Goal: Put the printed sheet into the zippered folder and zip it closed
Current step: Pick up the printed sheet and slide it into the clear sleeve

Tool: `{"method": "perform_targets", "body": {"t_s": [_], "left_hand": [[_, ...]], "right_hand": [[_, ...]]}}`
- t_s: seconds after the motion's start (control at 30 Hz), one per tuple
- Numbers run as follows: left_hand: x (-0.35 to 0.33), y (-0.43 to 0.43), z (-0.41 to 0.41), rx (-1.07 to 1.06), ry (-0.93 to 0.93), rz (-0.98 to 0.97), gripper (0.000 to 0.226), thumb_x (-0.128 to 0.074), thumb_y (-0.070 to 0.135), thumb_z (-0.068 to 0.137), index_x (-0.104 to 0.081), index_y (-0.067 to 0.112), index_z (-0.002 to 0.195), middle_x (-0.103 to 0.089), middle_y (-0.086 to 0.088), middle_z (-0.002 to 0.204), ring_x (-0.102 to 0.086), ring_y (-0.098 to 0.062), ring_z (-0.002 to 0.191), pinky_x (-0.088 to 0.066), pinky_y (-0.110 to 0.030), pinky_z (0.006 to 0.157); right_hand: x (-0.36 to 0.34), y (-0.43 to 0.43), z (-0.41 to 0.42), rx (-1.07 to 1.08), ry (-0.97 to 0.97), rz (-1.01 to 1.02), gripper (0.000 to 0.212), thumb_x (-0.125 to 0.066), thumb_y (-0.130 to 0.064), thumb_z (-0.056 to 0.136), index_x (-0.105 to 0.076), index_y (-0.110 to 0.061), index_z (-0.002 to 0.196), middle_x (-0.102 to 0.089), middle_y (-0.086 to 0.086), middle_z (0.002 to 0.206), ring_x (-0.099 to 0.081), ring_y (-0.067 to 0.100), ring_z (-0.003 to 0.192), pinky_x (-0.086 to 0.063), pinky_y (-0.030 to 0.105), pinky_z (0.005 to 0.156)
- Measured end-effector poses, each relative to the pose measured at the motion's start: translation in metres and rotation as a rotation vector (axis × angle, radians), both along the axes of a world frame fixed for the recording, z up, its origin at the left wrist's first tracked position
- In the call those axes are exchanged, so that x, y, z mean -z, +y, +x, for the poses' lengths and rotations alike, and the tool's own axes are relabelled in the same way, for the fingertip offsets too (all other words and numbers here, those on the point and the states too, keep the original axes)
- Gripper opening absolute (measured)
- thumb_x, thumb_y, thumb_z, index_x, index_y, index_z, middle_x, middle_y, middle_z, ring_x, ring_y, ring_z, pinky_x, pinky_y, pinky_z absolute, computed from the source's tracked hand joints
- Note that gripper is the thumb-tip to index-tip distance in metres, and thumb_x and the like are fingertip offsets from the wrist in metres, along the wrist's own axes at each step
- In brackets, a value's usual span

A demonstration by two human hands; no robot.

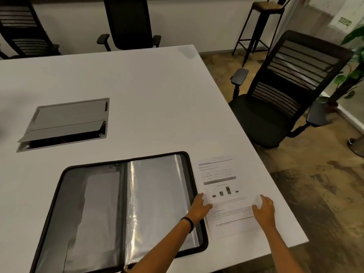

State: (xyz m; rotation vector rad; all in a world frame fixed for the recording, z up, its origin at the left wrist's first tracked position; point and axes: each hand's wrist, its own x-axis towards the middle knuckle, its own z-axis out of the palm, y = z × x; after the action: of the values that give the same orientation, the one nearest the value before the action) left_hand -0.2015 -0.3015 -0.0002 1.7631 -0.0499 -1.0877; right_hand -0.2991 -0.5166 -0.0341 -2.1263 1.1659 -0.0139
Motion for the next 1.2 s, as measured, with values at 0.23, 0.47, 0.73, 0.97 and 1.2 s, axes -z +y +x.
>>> {"method": "perform_targets", "body": {"t_s": [0.23,0.47,0.73,0.97,1.2], "left_hand": [[0.019,-0.010,0.002,-0.214,0.006,0.013,0.042,-0.051,0.007,0.095,-0.041,0.006,0.136,-0.046,-0.004,0.138,-0.044,-0.024,0.133,-0.040,-0.033,0.110],[0.029,-0.014,0.006,-0.305,-0.006,-0.008,0.022,-0.054,-0.009,0.087,-0.049,0.012,0.083,-0.058,-0.006,0.091,-0.057,-0.015,0.084,-0.050,-0.012,0.067],[0.021,-0.016,-0.002,-0.191,-0.156,-0.045,0.031,-0.039,-0.002,0.097,-0.051,0.003,0.125,-0.059,-0.012,0.122,-0.058,-0.026,0.111,-0.049,-0.036,0.101],[-0.012,-0.014,0.011,-0.119,-0.244,-0.222,0.040,-0.039,0.004,0.100,-0.039,0.010,0.140,-0.054,-0.006,0.133,-0.054,-0.019,0.121,-0.044,-0.038,0.108],[-0.038,-0.025,0.030,-0.160,-0.327,-0.368,0.037,-0.047,0.010,0.099,-0.042,0.034,0.126,-0.055,0.018,0.121,-0.054,0.009,0.109,-0.050,-0.010,0.092]], "right_hand": [[0.002,-0.001,0.004,-0.045,0.035,-0.023,0.047,-0.055,-0.005,0.088,-0.040,0.003,0.131,-0.042,0.027,0.134,-0.040,0.042,0.123,-0.040,0.051,0.102],[0.005,0.004,-0.005,0.007,0.023,-0.050,0.037,-0.056,-0.002,0.087,-0.048,0.005,0.123,-0.047,0.027,0.129,-0.046,0.042,0.117,-0.044,0.051,0.097],[0.005,0.015,-0.011,0.077,-0.099,0.050,0.015,-0.049,0.003,0.089,-0.060,0.008,0.097,-0.063,0.026,0.104,-0.059,0.043,0.096,-0.050,0.044,0.088],[-0.024,0.007,0.007,0.265,-0.408,0.531,0.047,-0.062,-0.004,0.084,-0.046,-0.013,0.126,-0.055,0.011,0.123,-0.055,0.027,0.106,-0.047,0.040,0.089],[-0.067,-0.010,0.022,0.303,-0.792,0.496,0.032,-0.061,-0.001,0.083,-0.061,-0.022,0.108,-0.067,-0.008,0.098,-0.068,0.002,0.079,-0.055,0.013,0.059]]}}
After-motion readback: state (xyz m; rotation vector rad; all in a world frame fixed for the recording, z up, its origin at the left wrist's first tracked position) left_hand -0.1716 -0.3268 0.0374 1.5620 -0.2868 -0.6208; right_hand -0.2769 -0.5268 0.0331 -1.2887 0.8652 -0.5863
